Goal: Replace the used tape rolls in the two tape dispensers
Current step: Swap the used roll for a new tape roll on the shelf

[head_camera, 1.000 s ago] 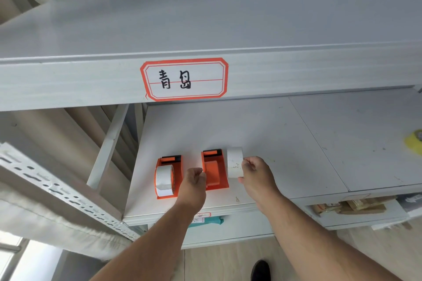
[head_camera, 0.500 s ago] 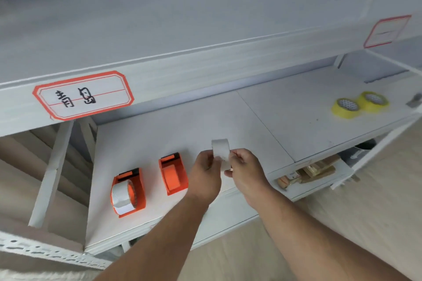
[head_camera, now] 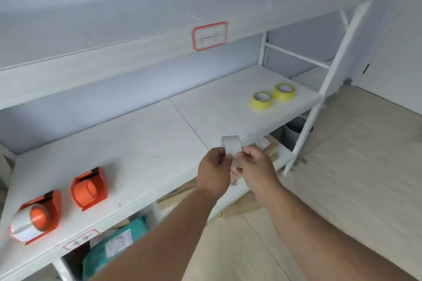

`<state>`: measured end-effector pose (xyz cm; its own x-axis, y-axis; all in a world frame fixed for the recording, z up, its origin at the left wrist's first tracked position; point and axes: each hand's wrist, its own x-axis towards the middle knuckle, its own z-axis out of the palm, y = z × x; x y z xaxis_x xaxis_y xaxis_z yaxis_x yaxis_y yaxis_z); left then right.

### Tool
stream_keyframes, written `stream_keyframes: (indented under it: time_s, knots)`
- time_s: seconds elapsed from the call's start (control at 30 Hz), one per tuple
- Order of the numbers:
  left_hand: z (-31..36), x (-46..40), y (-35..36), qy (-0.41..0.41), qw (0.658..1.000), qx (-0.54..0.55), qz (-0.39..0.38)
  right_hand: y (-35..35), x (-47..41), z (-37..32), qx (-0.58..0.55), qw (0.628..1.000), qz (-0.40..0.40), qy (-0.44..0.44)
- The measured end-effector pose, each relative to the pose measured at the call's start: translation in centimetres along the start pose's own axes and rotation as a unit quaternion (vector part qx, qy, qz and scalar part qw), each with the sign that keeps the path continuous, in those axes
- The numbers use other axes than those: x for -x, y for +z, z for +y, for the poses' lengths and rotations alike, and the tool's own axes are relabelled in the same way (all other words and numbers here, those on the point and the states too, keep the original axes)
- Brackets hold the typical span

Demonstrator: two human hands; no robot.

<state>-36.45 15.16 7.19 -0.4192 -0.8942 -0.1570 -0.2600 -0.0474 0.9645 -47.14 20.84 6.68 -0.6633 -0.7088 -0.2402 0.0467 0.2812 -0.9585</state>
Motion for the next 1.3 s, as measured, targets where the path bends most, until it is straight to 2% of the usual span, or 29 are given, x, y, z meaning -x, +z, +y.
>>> stream_keyframes:
  time_s: [0.2, 0.6, 0.77, 1.0, 1.3]
  knots:
    - [2.5, 1.2, 10.1, -0.008, 1.000, -0.018, -0.005, -10.1, -1.4, 0.7, 0.012, 1.000, 0.008, -0.001]
    - [4.8, -4.3, 21.6, 0.005, 0.998, -0.040, -0.043, -19.7, -9.1, 1.1, -0.001, 0.999, 0.046, 0.028]
    - [5.8, -5.8, 25.7, 0.002, 0.998, -0.050, -0.034, -23.3, -12.5, 1.3, -0.011, 0.999, 0.025, 0.035]
    - [7.3, -7.4, 32.2, -0.012, 0.999, -0.035, 0.032, -28.9, -17.6, 1.2, 0.010, 0.999, -0.039, 0.015]
    - [7.1, -14.5, 35.4, -0.050, 0.994, -0.044, 0.091, -29.3, -26.6, 1.4, 0.038, 0.993, -0.106, 0.015]
